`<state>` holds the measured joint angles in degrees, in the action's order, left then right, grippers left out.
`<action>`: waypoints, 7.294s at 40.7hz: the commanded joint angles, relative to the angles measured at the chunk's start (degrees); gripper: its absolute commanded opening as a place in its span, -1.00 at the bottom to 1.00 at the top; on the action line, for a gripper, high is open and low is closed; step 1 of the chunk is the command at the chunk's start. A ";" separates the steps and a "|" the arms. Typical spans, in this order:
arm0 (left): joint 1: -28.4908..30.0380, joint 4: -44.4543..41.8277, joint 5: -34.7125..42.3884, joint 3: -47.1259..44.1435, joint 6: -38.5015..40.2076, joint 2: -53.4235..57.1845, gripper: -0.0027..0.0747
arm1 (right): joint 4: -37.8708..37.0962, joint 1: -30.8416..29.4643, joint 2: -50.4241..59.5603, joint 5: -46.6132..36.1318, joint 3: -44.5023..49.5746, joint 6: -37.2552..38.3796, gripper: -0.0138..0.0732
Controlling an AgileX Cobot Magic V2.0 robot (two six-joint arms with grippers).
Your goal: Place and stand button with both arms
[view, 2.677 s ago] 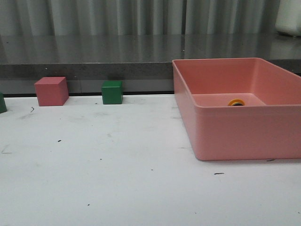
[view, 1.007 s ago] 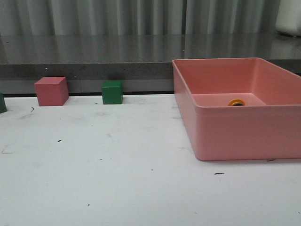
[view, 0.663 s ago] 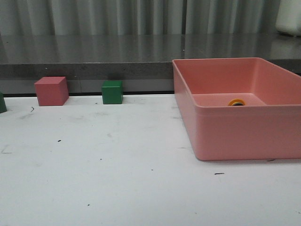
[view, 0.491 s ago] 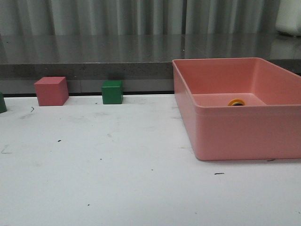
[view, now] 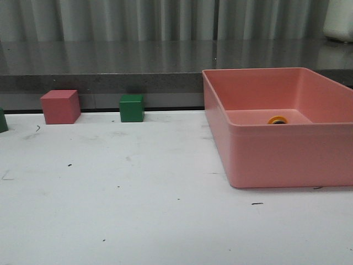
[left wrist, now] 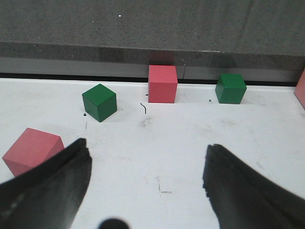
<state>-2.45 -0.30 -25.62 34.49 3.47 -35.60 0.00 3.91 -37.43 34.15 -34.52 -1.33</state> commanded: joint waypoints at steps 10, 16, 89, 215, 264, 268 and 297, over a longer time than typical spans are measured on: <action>-1.60 1.39 3.47 4.26 0.24 -0.33 0.48 | 1.63 0.16 -2.05 0.78 -6.75 -0.31 0.66; -8.41 0.97 3.47 5.83 0.24 -0.33 0.48 | 2.01 1.52 -6.80 5.43 -12.67 -0.31 0.66; -22.05 0.68 2.84 5.83 0.24 -0.33 0.48 | 0.71 4.18 -81.91 23.63 -65.75 9.21 0.66; -22.05 0.68 3.05 5.83 0.24 -0.33 0.48 | 3.98 42.04 -96.35 33.30 -90.84 41.61 -0.10; -22.05 0.68 3.05 5.83 0.24 -0.33 0.48 | -1.99 42.04 -74.24 42.56 -92.11 8.65 0.44; -22.05 0.68 3.05 5.83 0.24 -0.33 0.48 | -1.93 42.04 -67.81 42.56 -88.40 5.02 0.44; -22.05 0.68 3.05 5.83 0.24 -0.33 0.48 | -1.62 42.04 -18.24 25.63 -40.68 -2.86 0.42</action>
<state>-24.07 0.00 -27.22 38.14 3.47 -35.63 -1.20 45.97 -61.08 65.25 -78.19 -3.58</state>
